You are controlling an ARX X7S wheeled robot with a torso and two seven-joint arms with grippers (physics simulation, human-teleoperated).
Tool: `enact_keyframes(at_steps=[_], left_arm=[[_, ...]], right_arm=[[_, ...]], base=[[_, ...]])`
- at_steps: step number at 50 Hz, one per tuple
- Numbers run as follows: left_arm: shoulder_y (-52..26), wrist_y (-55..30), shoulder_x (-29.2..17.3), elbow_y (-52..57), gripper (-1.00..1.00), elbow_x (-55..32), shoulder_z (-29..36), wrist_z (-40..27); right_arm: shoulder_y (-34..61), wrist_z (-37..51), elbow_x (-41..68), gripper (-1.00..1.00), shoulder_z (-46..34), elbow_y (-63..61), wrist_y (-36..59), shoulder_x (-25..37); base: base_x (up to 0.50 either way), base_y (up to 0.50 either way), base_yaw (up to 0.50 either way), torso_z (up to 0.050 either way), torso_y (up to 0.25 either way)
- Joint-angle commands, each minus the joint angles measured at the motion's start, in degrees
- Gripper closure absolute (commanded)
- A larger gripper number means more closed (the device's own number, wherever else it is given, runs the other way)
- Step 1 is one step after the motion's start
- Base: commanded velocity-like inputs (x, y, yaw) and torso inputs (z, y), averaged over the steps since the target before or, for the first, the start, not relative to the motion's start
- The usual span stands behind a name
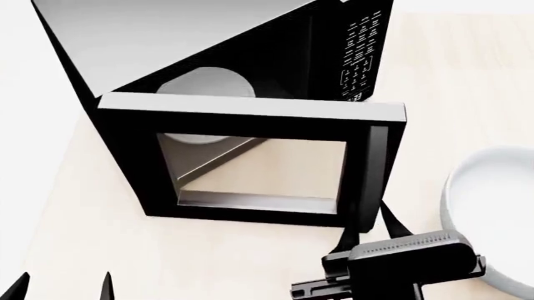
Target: Open the microwave.
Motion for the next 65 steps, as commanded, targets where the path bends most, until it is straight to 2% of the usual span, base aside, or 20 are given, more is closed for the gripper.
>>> enact_keyframes(at_steps=[1,11,23,24,44,65], left_arm=[[0.11,0.09,-0.20,0.20,-1.00,-0.06,0.19,-0.30],[0.03,0.37,-0.32,-0.08,-1.00,0.01,0.50,-0.37],[-0.10,0.70,-0.47,-0.49,-1.00,-0.13,0.64,-0.48],[-0.12,0.71,-0.49,-0.50,-1.00,-0.18,0.66,-0.47],[-0.02,0.64,-0.84,-0.16,-1.00,-0.62,0.84,-0.87],[-0.16,0.79,-1.09,-0.19,-1.00,-0.38,1.38,-1.31]], right_arm=[[-4.67,-5.37,10.19,1.00,-4.63,-5.11,-5.19,-1.32],[-8.25,-5.49,10.64,1.00,-4.00,-6.13,-9.56,-1.17],[-7.99,-5.70,10.78,1.00,-3.85,-4.56,-10.81,-1.30],[-7.93,-5.73,10.83,-1.00,-3.88,-4.48,-10.82,-1.32],[-8.11,-5.80,10.40,-1.00,-4.01,-3.67,-13.24,-1.28],[-12.53,-4.60,15.55,-1.00,5.05,-5.32,-18.82,2.07]], base=[[0.00,0.00,0.00,0.000,0.000],[0.00,0.00,0.00,0.000,0.000],[0.00,0.00,0.00,0.000,0.000],[0.00,0.00,0.00,0.000,0.000],[0.00,0.00,0.00,0.000,0.000],[0.00,0.00,0.00,0.000,0.001]])
